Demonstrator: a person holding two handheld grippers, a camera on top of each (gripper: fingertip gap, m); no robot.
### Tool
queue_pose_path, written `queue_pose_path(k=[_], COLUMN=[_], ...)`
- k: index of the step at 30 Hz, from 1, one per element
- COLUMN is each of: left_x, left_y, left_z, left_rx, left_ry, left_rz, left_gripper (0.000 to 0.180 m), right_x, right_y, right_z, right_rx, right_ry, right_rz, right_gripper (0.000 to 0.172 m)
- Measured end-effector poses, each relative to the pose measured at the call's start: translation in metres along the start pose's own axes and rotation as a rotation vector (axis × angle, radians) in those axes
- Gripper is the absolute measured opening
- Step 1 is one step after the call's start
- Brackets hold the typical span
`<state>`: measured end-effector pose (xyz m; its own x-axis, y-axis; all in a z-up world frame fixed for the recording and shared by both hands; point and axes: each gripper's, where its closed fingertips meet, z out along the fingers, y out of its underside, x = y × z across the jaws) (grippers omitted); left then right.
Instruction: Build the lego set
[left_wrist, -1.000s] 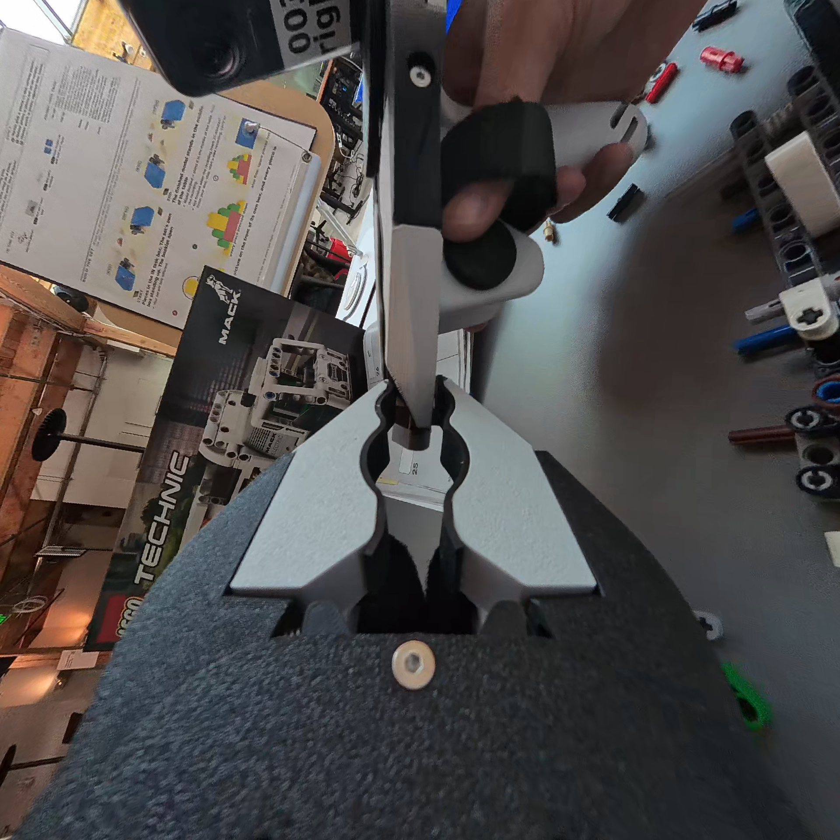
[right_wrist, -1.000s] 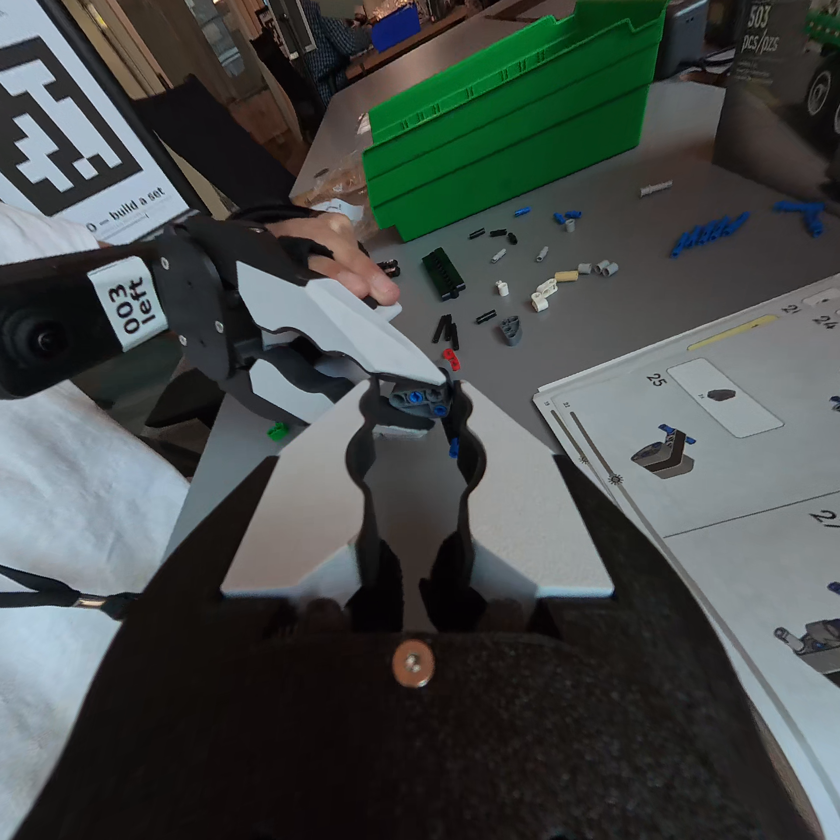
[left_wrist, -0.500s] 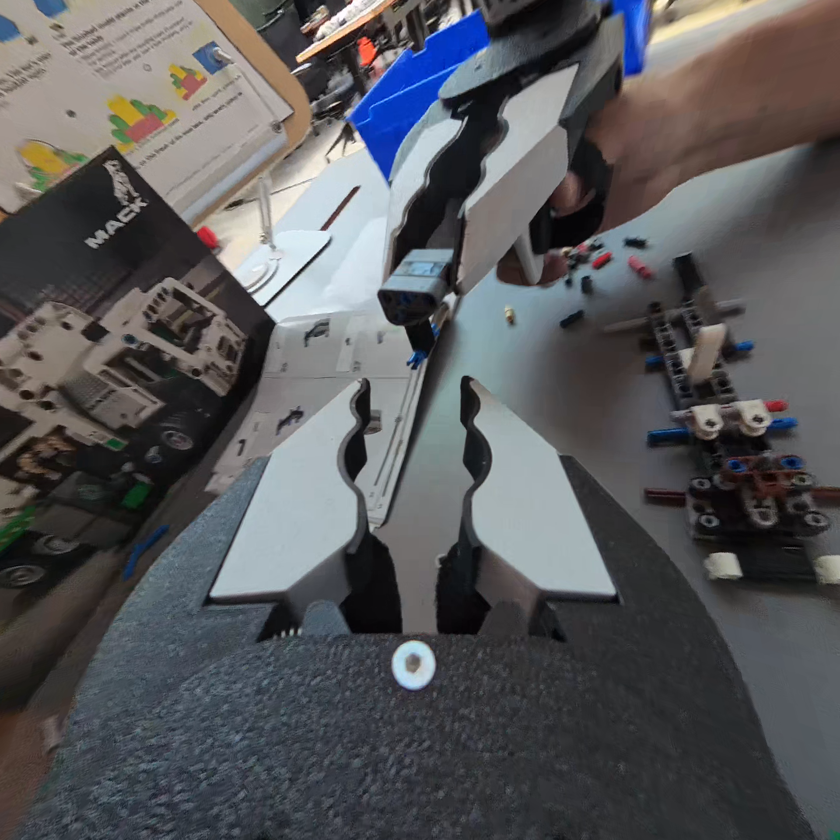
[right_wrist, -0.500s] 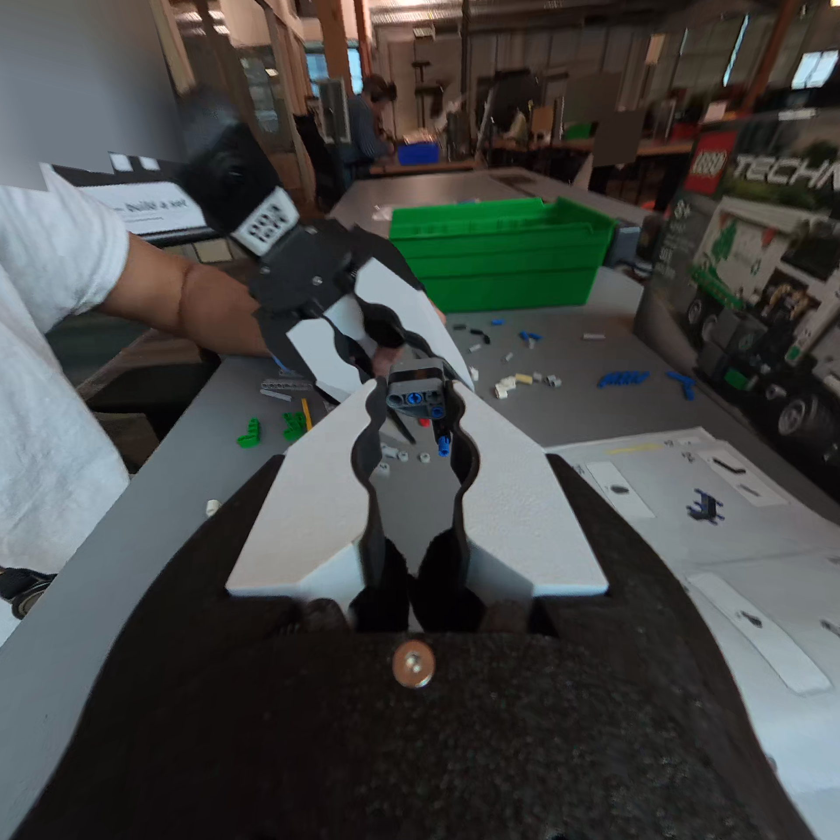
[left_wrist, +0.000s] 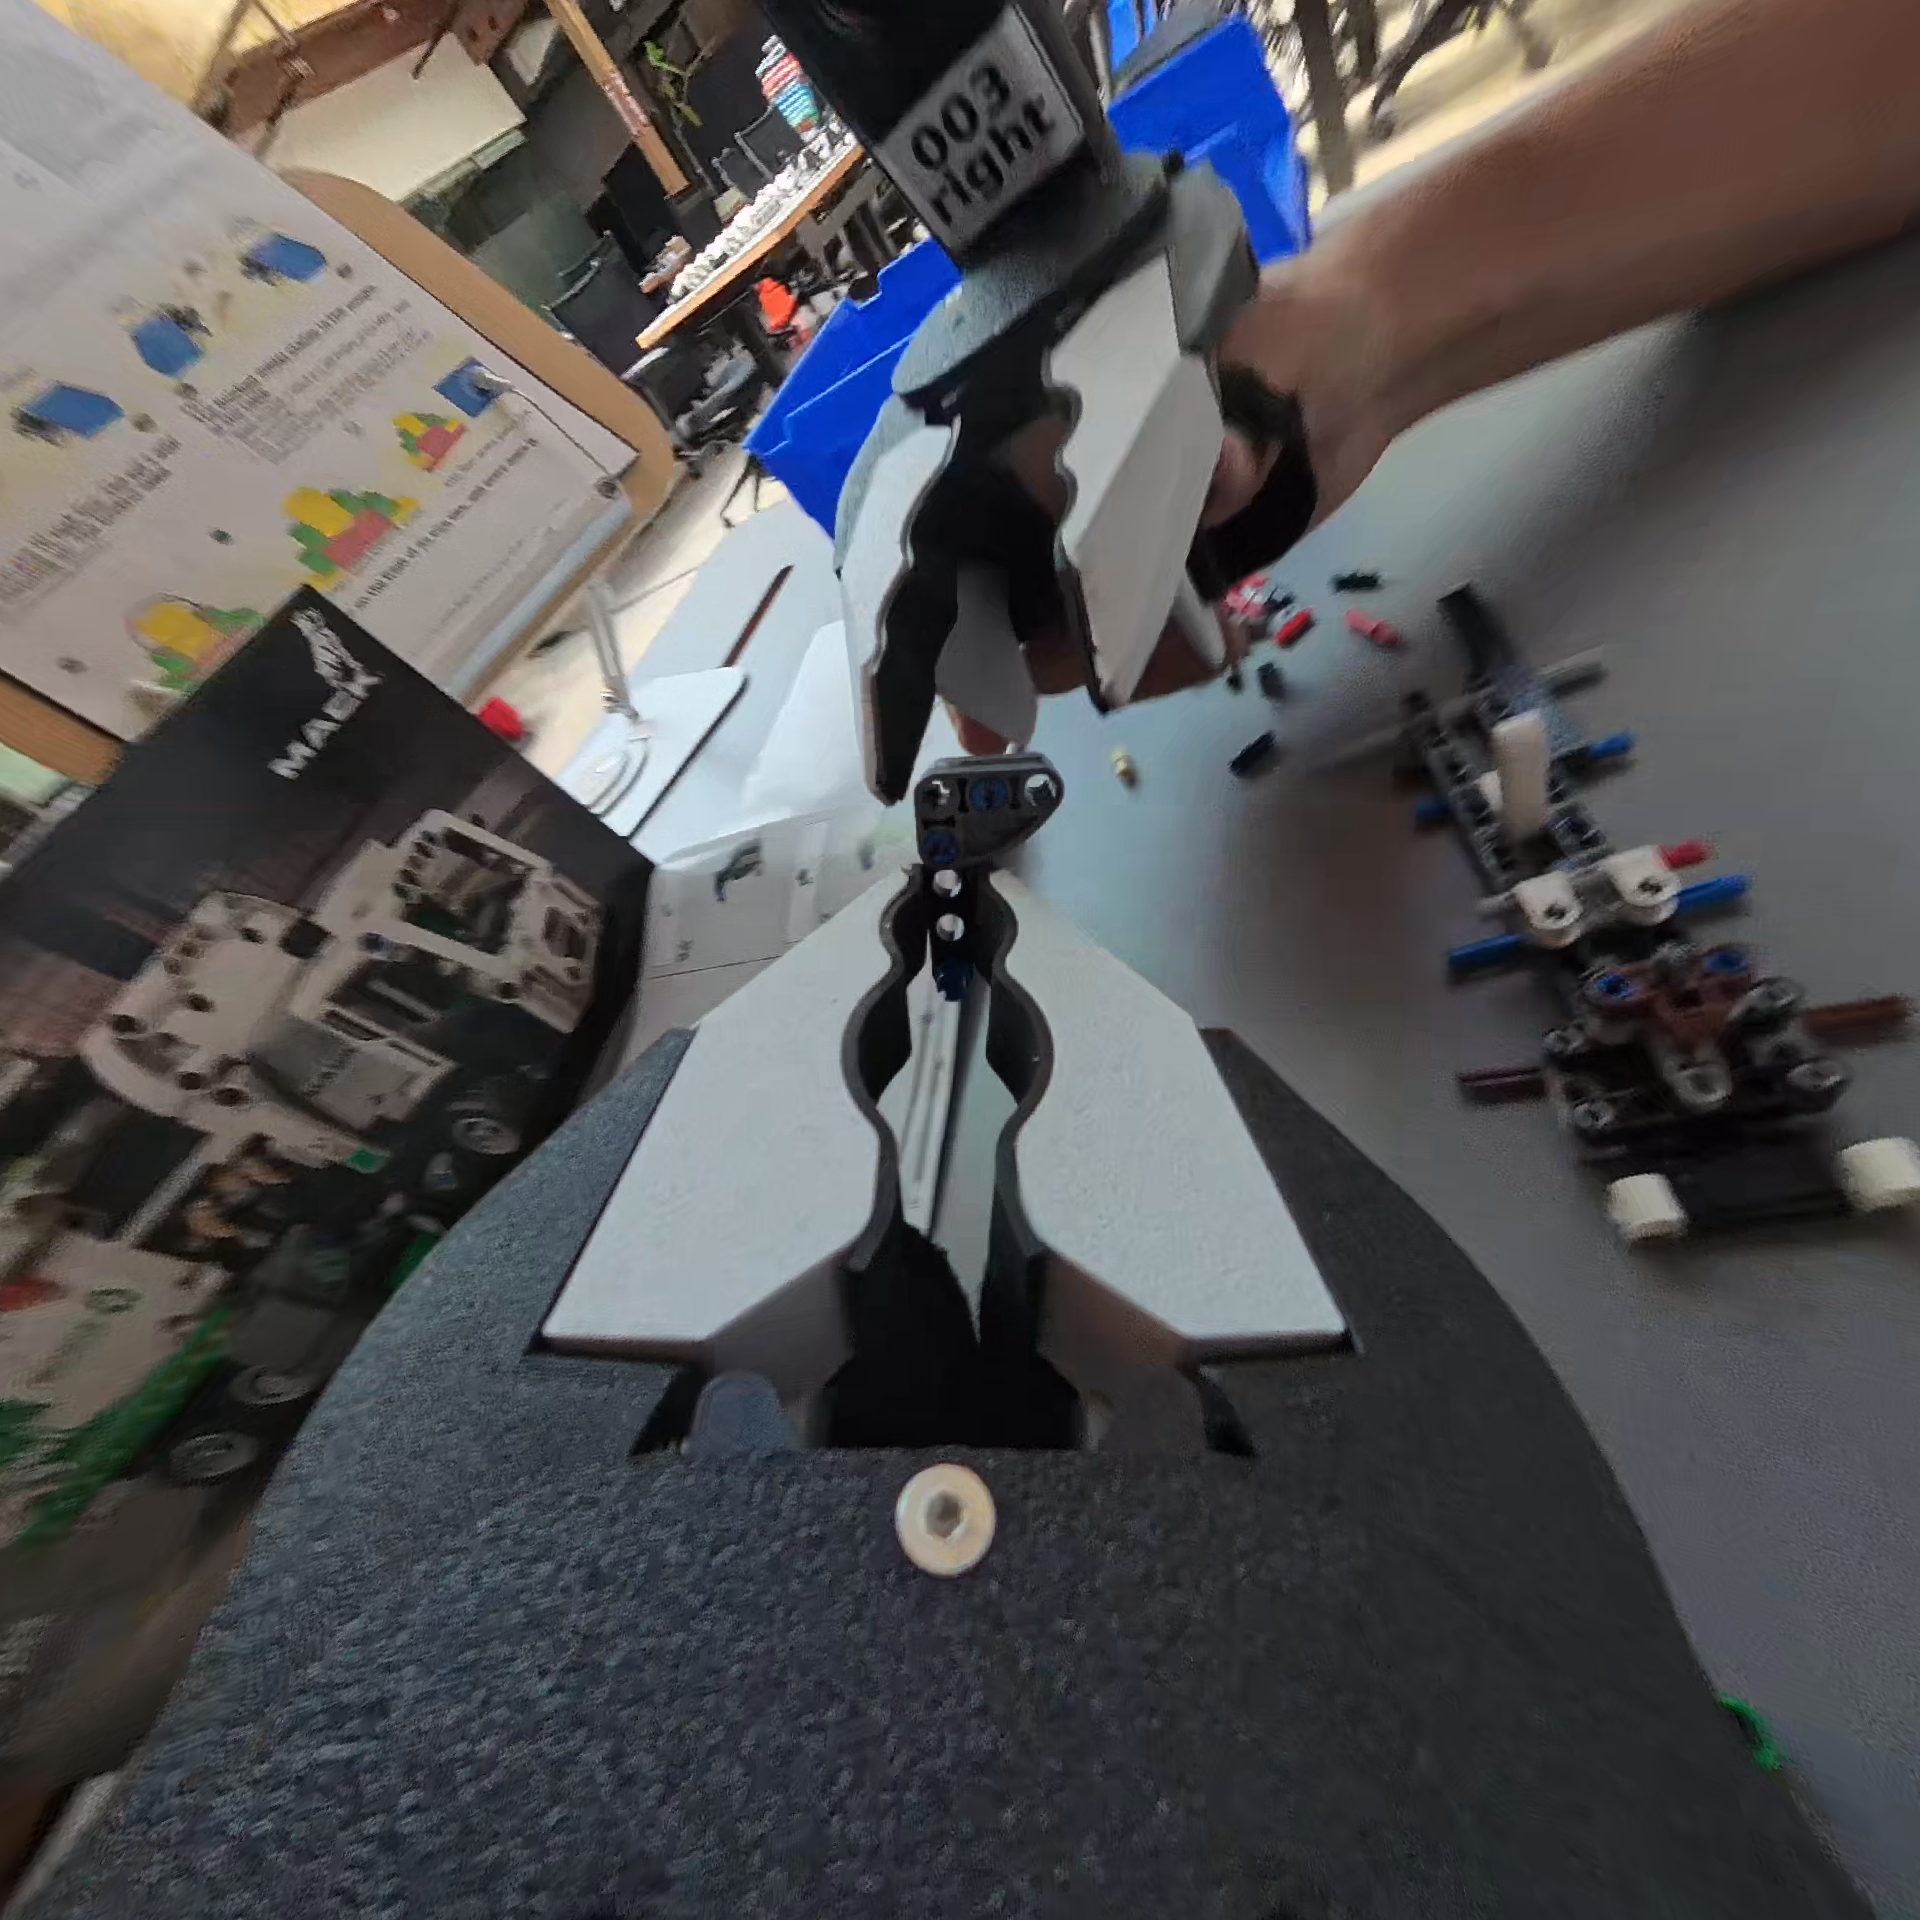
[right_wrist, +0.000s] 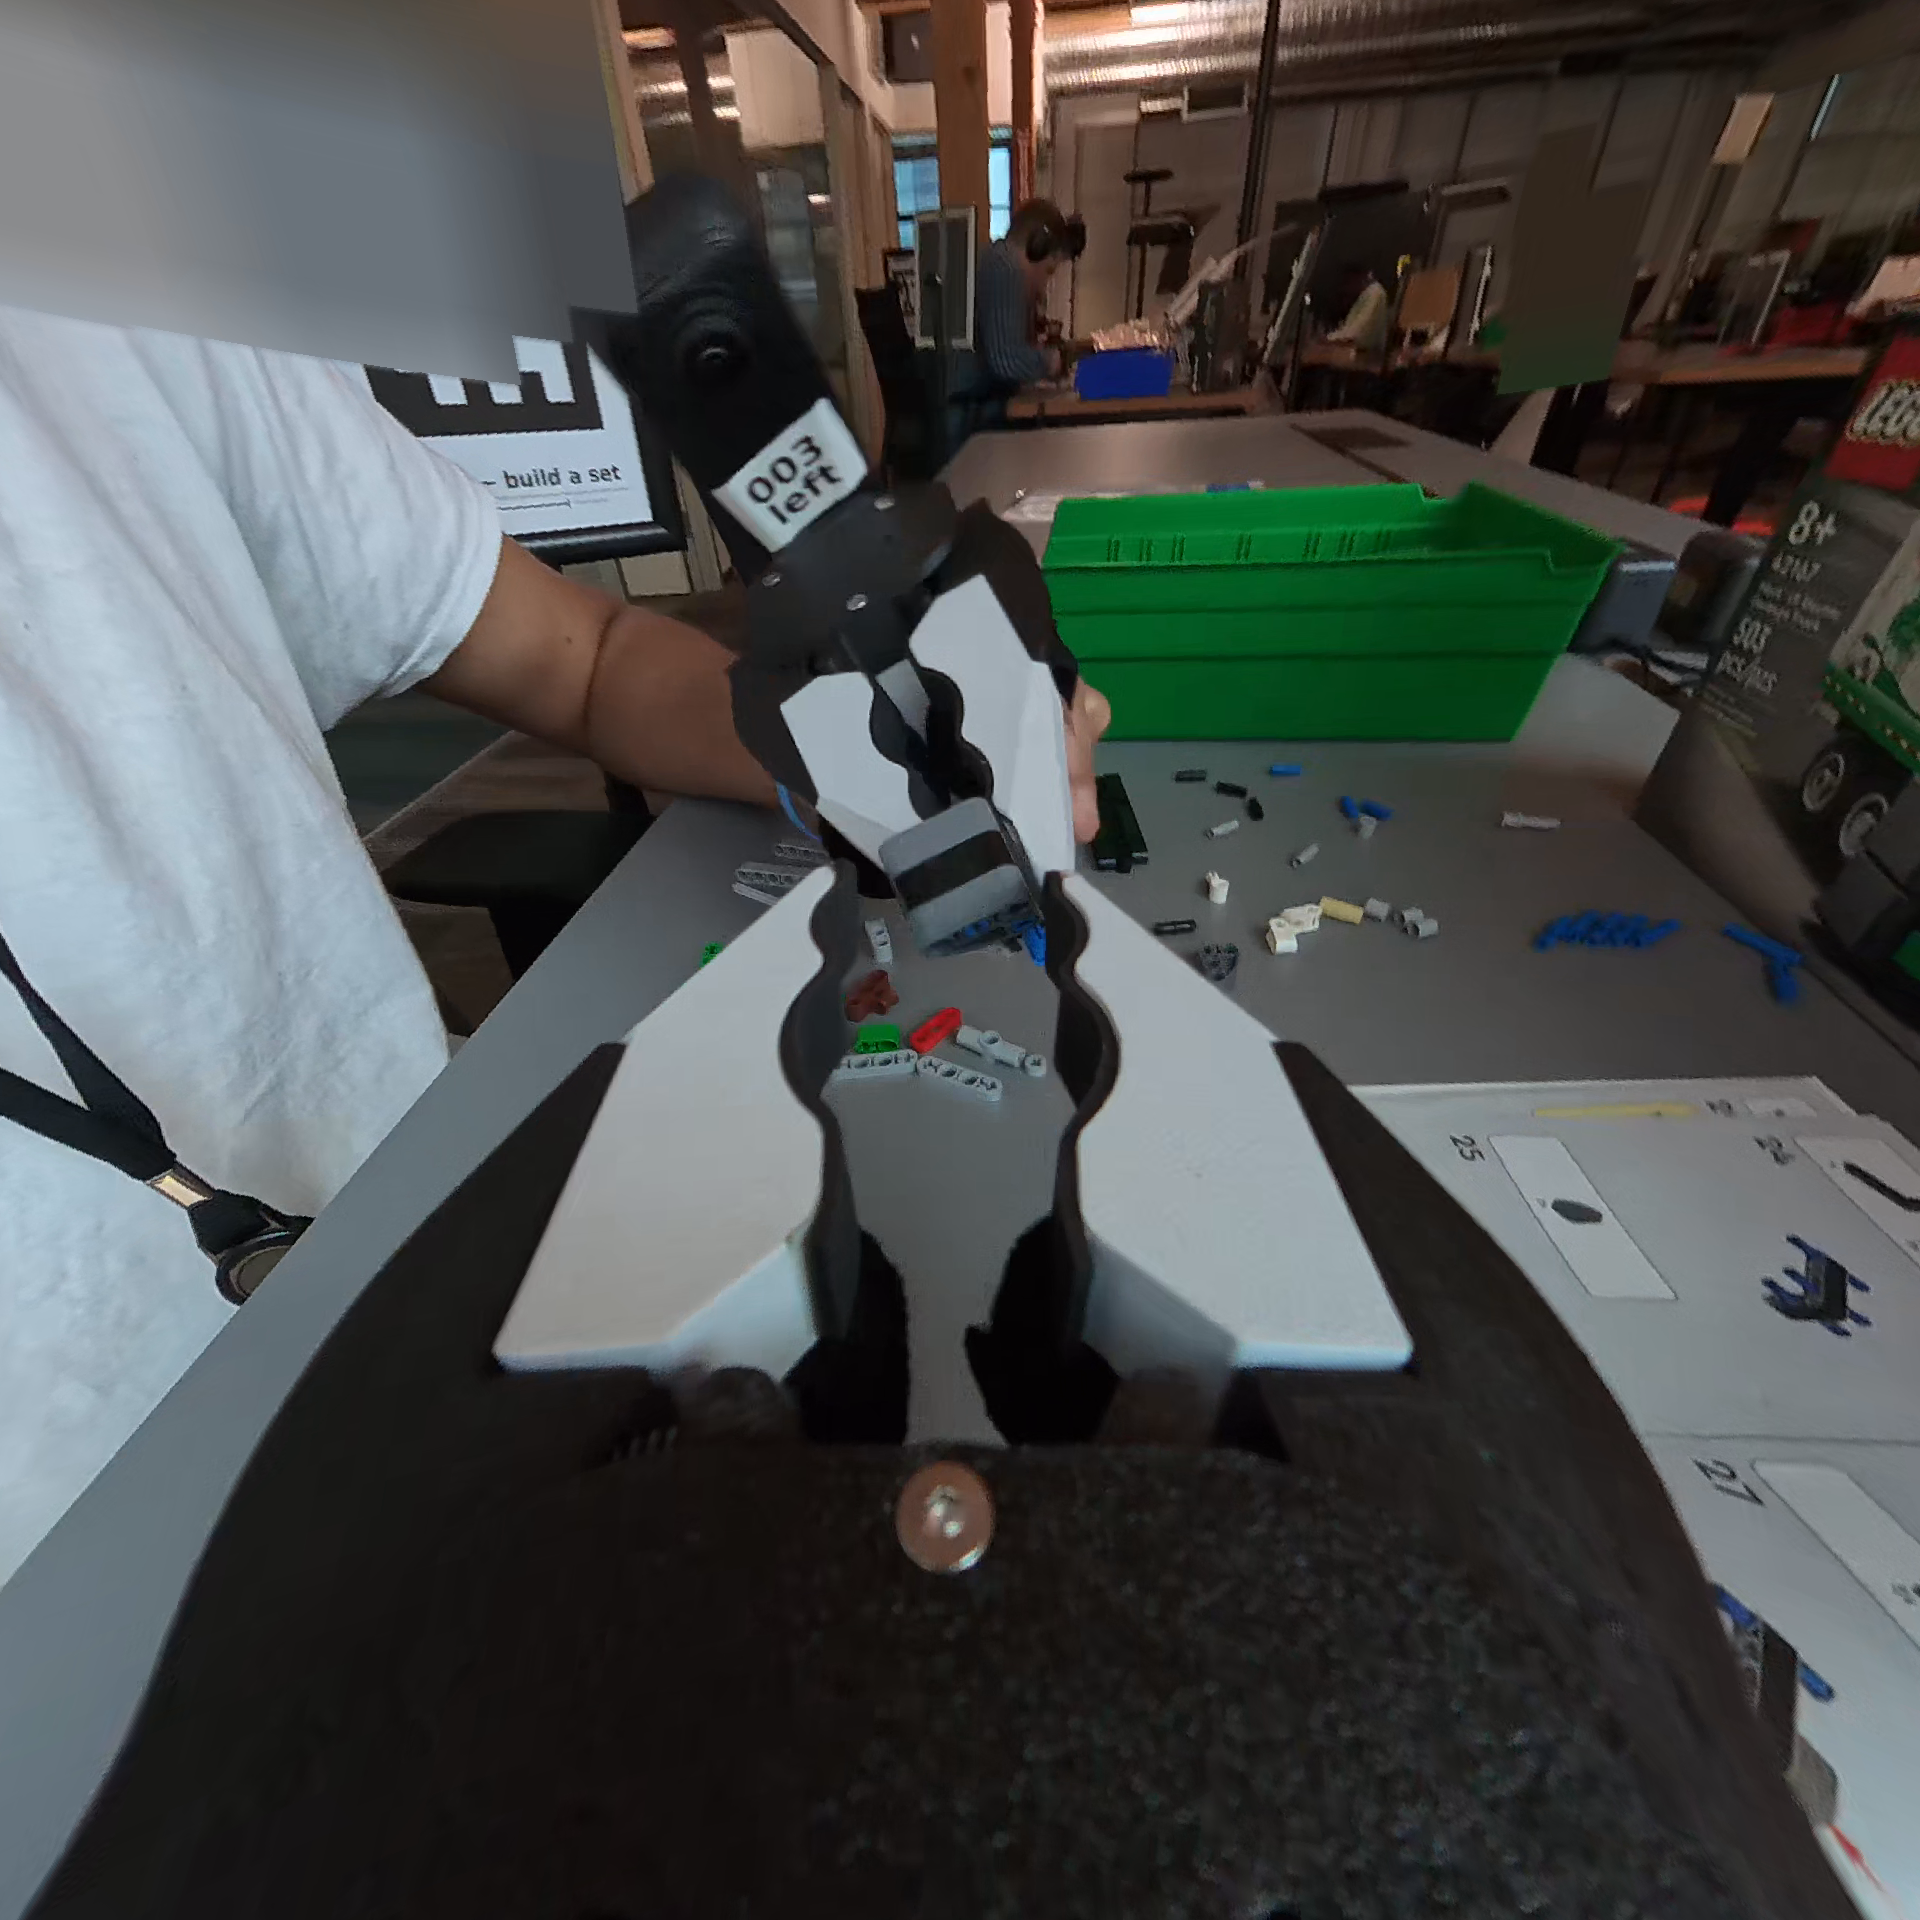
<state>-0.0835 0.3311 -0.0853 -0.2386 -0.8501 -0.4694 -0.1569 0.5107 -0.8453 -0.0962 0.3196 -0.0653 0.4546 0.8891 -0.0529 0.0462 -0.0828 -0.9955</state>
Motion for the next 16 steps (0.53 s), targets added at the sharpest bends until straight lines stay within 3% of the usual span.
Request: queue_pose_path(k=[4, 6, 11, 14, 16], left_x=[-0.016, -0.016, -0.013, -0.011, -0.004], left_y=[0.013, 0.015, 0.013, 0.017, 0.026], left_z=[-0.002, 0.0, 0.003, 0.005, 0.01], left_rx=[-0.105, -0.145, -0.161, -0.186, -0.205], left_ry=[-0.224, -0.274, -0.286, -0.29, -0.241], left_rz=[0.446, 0.56, 0.549, 0.533, 0.473], left_gripper=[0.005, 0.005, 0.005, 0.005, 0.017], right_x=[0.009, 0.014, 0.015, 0.017, 0.017], right_y=[0.003, 0.012, 0.02, 0.026, 0.034], right_z=[0.0, 0.004, 0.009, 0.007, 0.002], right_rx=[-0.107, -0.164, -0.22, -0.305, -0.378], right_ry=[0.03, 0.062, 0.132, 0.221, 0.288], right_rz=[0.212, 0.319, 0.385, 0.318, 0.308], right_gripper=[0.058, 0.058, 0.03, 0.027, 0.026])
